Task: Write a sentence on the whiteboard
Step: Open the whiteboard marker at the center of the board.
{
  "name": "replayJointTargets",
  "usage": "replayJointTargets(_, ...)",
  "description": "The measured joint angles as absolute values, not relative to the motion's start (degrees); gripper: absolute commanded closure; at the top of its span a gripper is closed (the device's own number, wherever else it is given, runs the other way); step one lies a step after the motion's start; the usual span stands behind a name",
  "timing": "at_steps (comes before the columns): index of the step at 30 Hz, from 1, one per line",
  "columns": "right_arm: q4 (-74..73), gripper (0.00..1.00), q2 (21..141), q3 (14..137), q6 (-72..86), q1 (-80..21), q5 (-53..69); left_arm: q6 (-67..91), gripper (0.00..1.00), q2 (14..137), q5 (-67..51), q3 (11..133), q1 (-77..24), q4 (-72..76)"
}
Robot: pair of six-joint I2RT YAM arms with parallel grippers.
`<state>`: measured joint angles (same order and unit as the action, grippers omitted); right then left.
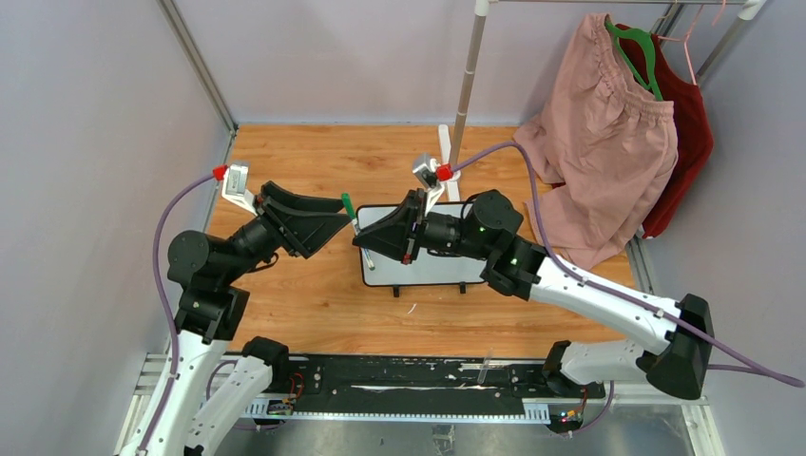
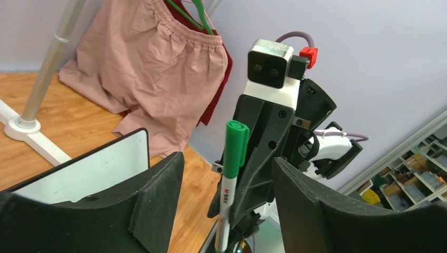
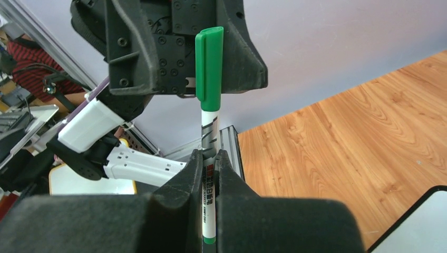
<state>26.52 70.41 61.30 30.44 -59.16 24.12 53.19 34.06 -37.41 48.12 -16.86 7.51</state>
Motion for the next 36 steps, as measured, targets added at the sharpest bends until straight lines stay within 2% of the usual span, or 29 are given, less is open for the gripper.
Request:
replayJointTargets(13,21.2,1.0,66.2,60.8,26.7,-59.2,27.0,54.0,0.35,36.8,-40.5,49.9,-18.7,9.8)
replayJointTargets(16,20.8,1.0,66.3,60.8,26.5,-59.2,27.1,53.9,0.39,37.0,-41.0,50.3,-20.3,10.0)
replayJointTargets(29,20.5,1.0,66.4,60.8,26.1,-59.2,27.9,53.3,0.67,37.3,-41.3,50.5,-22.0,10.3)
replayJointTargets(36,20.6,1.0,66.4,60.8,26.1,-59.2,28.6,52.6,0.88,37.5,-41.0,50.4,-22.2,10.2)
